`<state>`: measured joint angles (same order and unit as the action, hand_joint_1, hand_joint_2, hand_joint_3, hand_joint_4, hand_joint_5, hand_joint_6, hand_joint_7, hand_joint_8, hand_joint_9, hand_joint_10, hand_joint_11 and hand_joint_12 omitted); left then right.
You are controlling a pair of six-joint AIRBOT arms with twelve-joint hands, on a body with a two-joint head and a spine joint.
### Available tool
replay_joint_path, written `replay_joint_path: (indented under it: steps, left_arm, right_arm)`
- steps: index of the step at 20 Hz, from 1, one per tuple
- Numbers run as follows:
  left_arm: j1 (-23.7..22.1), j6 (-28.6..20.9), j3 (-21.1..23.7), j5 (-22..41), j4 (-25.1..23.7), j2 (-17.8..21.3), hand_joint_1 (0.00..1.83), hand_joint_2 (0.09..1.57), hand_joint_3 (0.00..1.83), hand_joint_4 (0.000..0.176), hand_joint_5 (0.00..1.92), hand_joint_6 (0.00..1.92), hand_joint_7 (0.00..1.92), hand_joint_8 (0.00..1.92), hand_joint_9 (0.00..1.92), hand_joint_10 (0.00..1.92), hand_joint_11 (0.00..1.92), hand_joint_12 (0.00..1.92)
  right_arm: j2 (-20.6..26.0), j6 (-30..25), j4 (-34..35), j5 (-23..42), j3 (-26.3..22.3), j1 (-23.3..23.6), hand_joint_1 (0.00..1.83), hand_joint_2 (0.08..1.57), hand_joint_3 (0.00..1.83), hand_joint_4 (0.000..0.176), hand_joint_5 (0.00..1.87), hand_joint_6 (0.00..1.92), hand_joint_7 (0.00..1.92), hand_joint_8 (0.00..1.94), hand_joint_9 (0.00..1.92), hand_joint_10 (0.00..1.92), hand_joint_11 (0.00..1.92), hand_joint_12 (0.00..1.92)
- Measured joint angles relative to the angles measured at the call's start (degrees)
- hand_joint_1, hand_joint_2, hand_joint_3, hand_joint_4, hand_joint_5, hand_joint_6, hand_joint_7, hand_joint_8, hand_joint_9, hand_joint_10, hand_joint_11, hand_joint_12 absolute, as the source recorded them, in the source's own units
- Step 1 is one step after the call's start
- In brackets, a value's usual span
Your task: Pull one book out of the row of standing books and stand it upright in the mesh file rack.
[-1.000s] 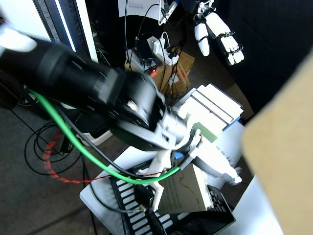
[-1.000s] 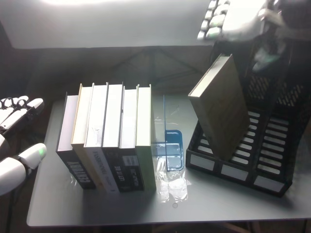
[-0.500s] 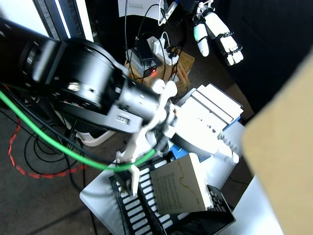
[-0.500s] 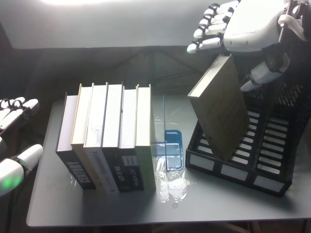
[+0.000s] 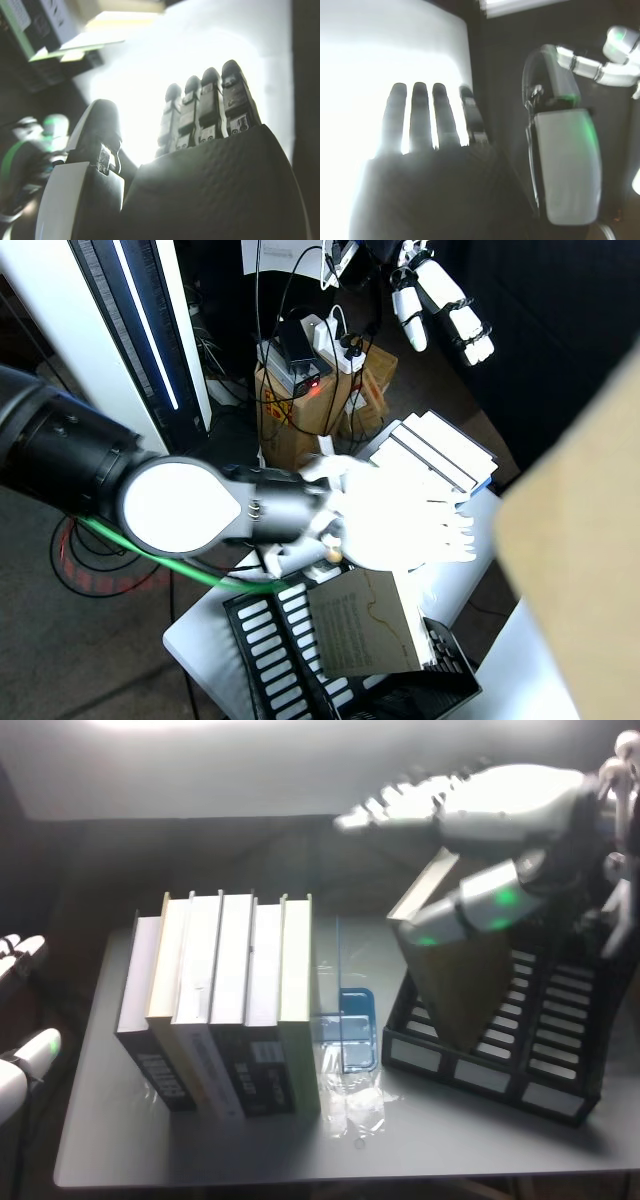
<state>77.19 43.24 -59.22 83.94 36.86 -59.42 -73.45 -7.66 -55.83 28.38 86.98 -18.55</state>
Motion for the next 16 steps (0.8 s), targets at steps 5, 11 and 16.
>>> replay_joint_path:
  steps: [5,11,16]
  left_arm:
    - [0.24,-0.26,0.42,0.61,-0.59,0.04,0.46,1.45,0.0,0.001,0.15,0.0,0.1,0.0,0.05,0.0,0.0,0.0]
    - [0.24,-0.26,0.42,0.81,-0.98,0.04,0.32,1.46,0.0,0.033,0.13,0.0,0.08,0.0,0.02,0.0,0.0,0.0]
    - [0.24,-0.26,0.42,0.83,-1.27,0.04,0.33,1.45,0.0,0.04,0.13,0.0,0.08,0.0,0.02,0.0,0.0,0.0]
  right_arm:
    - [-0.33,0.24,6.58,4.5,0.02,-8.28,0.57,1.28,0.0,0.0,0.0,0.0,0.0,0.0,0.01,0.0,0.0,0.13]
    - [-3.06,0.26,13.64,8.2,1.22,-16.46,0.75,1.35,0.0,0.0,0.0,0.0,0.0,0.0,0.03,0.01,0.0,0.51]
    - [-8.44,-1.38,14.95,7.21,5.53,-18.21,0.83,1.33,0.0,0.004,0.0,0.0,0.0,0.0,0.0,0.0,0.0,0.25]
